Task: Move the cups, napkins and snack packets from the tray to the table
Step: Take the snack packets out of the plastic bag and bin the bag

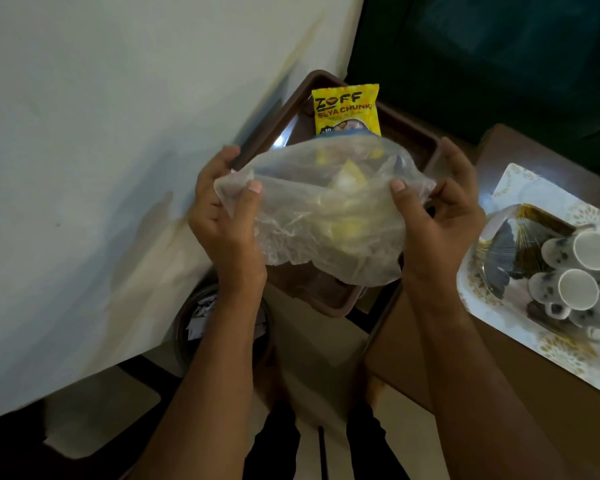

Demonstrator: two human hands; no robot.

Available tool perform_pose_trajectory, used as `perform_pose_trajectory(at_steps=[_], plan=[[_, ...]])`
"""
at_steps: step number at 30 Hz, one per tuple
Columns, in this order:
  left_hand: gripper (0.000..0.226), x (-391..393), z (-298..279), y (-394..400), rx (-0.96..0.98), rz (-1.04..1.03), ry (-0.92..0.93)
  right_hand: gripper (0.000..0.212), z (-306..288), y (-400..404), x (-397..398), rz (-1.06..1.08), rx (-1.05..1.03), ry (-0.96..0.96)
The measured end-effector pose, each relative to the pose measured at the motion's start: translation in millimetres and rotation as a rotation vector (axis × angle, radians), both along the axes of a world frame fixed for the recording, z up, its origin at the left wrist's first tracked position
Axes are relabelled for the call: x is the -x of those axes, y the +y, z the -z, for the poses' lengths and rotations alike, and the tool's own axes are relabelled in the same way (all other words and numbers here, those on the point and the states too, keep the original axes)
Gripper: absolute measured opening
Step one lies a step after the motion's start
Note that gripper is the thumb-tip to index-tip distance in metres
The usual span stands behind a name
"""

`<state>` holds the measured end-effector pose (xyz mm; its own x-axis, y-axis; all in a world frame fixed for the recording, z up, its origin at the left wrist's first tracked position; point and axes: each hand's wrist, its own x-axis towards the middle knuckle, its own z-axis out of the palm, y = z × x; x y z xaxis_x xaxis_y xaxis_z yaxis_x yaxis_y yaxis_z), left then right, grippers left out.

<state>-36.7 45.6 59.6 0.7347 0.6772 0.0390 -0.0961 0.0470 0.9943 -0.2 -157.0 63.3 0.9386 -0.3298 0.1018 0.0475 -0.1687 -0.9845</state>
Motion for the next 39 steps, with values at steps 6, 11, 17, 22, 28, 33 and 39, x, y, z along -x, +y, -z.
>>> perform_pose_trajectory(at_steps=[6,11,17,22,28,33,39], plan=[[0.011,5,-10,2,-0.049,-0.059,0.142,0.011,-13,10,10,-0.061,-0.109,0.050],[0.022,13,-9,13,-0.091,0.129,0.185,0.063,-16,10,12,-0.365,-0.071,0.170],[0.064,19,3,22,-0.368,0.186,0.368,0.102,-10,18,15,-0.322,0.171,0.267],[0.061,23,-9,-12,-0.551,0.103,0.353,0.044,-2,47,24,-0.081,0.695,0.216],[0.071,29,-10,-35,-0.257,0.249,0.304,0.042,11,59,25,-0.321,0.788,0.134],[0.079,25,-13,-27,0.015,0.219,0.332,0.035,6,56,30,-0.457,0.193,0.249],[0.060,31,-4,-7,0.488,0.281,0.193,0.038,5,49,25,-0.339,-0.038,0.468]])
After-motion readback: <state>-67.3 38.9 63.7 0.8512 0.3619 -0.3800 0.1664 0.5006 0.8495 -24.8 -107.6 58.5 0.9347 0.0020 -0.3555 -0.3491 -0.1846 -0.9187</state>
